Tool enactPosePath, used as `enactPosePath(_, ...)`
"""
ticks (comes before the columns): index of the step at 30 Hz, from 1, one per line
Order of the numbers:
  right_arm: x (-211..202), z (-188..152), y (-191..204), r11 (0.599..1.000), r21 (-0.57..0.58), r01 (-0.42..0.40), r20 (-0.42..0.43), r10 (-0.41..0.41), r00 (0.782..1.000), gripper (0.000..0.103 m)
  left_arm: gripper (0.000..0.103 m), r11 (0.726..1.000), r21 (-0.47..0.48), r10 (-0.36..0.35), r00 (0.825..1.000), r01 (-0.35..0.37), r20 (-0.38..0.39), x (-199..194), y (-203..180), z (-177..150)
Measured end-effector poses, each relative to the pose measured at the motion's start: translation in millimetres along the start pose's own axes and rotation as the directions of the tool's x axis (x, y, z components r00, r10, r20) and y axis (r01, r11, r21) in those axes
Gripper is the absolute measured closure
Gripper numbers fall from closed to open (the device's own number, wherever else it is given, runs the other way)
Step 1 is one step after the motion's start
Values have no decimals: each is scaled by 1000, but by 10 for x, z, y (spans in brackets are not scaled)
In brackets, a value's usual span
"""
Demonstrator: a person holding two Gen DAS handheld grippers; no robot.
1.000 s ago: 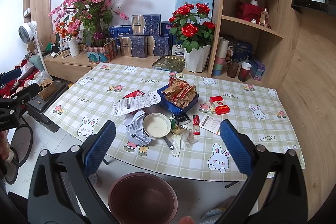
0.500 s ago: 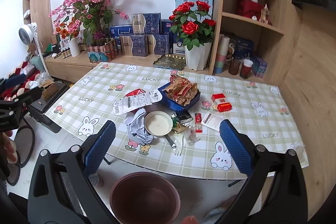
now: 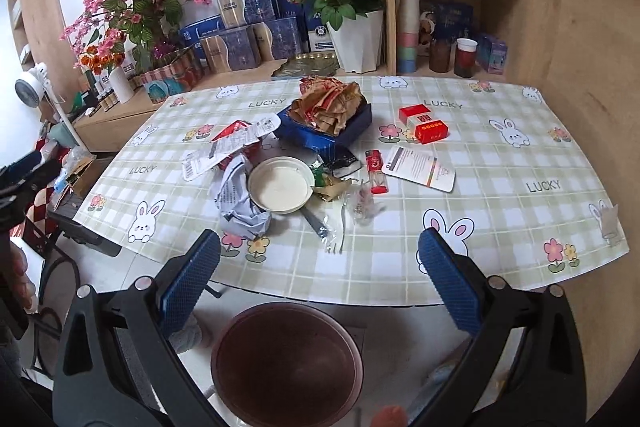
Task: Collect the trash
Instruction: 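Reach the left tool to the white printed plastic bag and grasp it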
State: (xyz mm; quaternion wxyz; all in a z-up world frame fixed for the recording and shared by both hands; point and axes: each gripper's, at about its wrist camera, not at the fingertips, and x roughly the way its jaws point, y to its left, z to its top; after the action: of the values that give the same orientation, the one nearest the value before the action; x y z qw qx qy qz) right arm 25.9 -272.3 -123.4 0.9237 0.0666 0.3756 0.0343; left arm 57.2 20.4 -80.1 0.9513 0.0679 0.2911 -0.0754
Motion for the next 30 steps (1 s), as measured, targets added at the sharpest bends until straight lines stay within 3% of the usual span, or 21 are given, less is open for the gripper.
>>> enactPosePath(4, 147, -43, -106, 1000, 20, -2, -40, 3, 999, 5, 5, 999, 8, -32, 999, 32, -15, 150, -30, -93)
enactPosePath(11, 333, -85, -146, 997, -27, 74, -66, -76, 995, 5, 5, 997, 60, -52, 998, 54, -44, 377, -143, -143)
enactPosePath(19, 610, -11, -4, 995, -96, 41, -88, -49, 995, 6, 6, 996, 38, -77, 996, 79, -53, 619, -59, -56)
enactPosePath(23, 738, 26, -14, 997, -61, 40, -103, -46, 994, 6, 6, 981, 170, -83, 995, 90, -49, 879, -267, -9)
enactPosePath(30, 854, 16, -216, 998, -2, 62, -129, -62, 990, 6, 6, 924, 373, -49, 993, 86, -108, 1614, -647, -34)
